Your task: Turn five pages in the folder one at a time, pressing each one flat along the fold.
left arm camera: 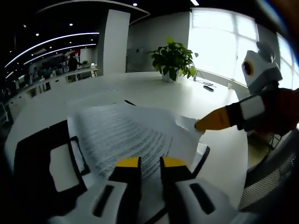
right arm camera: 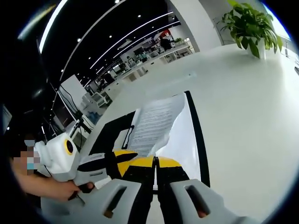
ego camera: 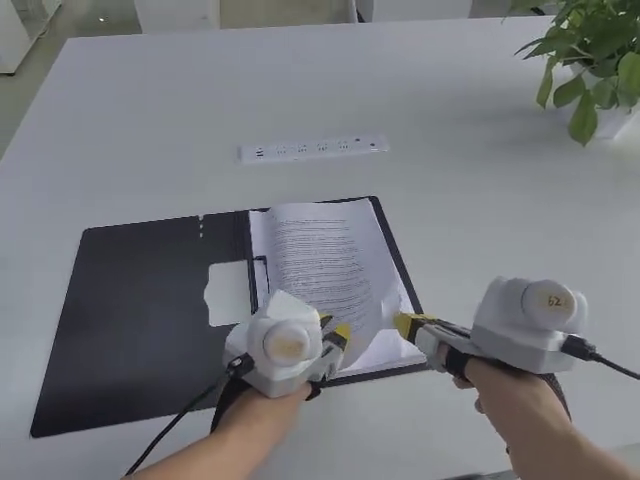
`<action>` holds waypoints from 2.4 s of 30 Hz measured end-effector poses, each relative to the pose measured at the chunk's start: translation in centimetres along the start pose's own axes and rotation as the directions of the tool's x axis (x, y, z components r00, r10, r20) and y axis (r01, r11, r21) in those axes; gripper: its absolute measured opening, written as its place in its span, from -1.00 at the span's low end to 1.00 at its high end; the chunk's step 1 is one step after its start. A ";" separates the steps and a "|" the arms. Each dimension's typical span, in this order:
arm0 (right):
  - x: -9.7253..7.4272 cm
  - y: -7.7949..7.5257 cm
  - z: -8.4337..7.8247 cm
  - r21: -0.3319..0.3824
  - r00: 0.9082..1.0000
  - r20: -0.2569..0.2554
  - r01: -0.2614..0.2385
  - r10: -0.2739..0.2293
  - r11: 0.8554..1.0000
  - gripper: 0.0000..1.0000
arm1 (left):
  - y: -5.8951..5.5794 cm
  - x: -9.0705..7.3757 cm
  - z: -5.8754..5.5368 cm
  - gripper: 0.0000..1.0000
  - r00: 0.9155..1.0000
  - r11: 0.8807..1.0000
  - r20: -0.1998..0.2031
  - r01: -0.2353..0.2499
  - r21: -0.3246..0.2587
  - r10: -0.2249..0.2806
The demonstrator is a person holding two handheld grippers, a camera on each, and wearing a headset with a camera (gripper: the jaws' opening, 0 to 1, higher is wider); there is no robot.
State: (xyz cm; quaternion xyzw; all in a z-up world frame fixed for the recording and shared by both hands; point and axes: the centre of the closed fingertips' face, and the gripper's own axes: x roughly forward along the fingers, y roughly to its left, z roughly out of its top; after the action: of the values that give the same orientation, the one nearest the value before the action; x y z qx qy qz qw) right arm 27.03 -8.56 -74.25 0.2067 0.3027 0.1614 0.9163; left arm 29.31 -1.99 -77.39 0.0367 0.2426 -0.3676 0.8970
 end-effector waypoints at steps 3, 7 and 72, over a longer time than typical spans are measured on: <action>-0.3 1.5 1.4 0.000 0.998 0.056 -0.032 0.032 0.999 -1.00 | 0.7 -1.5 1.4 -0.64 0.999 1.000 0.045 -0.004 0.008 0.004; -0.6 3.6 2.8 -0.016 0.991 0.113 -0.076 0.077 0.997 -1.00 | 1.5 -3.4 2.1 -0.56 0.998 1.000 0.065 -0.015 0.008 0.015; 13.2 23.4 -12.7 -0.293 0.885 -0.313 -0.436 0.346 0.851 -1.00 | 15.6 -25.6 -7.8 -0.36 0.943 0.929 -0.003 -0.327 -0.175 0.332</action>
State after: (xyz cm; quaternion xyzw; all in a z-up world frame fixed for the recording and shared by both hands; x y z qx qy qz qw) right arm 25.23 20.76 -78.88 0.0734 0.3320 0.4223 0.8403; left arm 20.98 27.67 -74.16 -0.0060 0.2520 -0.1899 0.9489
